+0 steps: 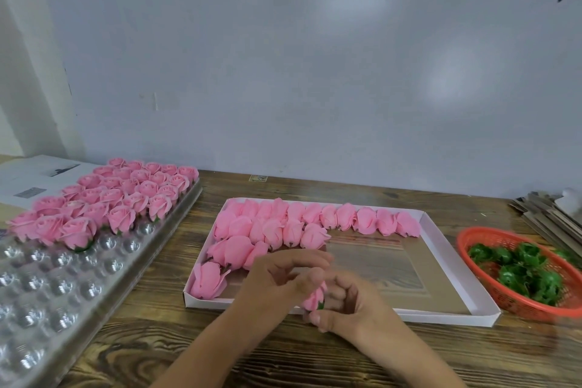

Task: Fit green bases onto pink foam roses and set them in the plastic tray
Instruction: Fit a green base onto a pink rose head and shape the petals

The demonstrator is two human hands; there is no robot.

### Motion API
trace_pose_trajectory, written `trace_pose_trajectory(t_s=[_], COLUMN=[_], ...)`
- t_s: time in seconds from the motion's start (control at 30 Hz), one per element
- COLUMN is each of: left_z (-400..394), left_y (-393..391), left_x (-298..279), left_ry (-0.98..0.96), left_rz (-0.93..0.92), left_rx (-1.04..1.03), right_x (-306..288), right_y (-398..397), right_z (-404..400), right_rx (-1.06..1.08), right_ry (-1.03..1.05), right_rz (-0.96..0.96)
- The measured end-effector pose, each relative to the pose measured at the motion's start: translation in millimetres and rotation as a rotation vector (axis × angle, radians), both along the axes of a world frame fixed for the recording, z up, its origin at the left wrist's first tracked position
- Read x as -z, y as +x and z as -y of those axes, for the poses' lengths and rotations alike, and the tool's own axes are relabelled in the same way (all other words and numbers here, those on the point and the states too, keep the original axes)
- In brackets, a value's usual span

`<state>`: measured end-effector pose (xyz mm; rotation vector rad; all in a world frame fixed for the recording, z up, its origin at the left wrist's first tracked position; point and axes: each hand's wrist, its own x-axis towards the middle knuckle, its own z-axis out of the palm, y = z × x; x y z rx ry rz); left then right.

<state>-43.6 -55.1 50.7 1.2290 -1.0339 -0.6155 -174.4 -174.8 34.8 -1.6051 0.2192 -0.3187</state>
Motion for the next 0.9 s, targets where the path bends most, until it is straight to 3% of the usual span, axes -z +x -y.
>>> trace_pose_trajectory(t_s=[0.43,0.67,0.9], left_z=[1.9,0.3,0.8], left_y=[1.7,3.1,0.6], left_x=[9.4,2.6,4.4], left_ry=[0.116,-0.008,0.115], left_rz=[0.123,0.109,0.166], left_rx=[0.089,0.034,0.181], right_x=[-5.9,-3.7,-3.5], right_y=[-1.3,-2.8,-4.4], right_z=[-1.9,-2.6,-4.8], right_rx=[0.01,0.005,-0.021], right_ry=[0.049,-0.021,-0.046], right_rz=[-0.025,-0.068,-0.07])
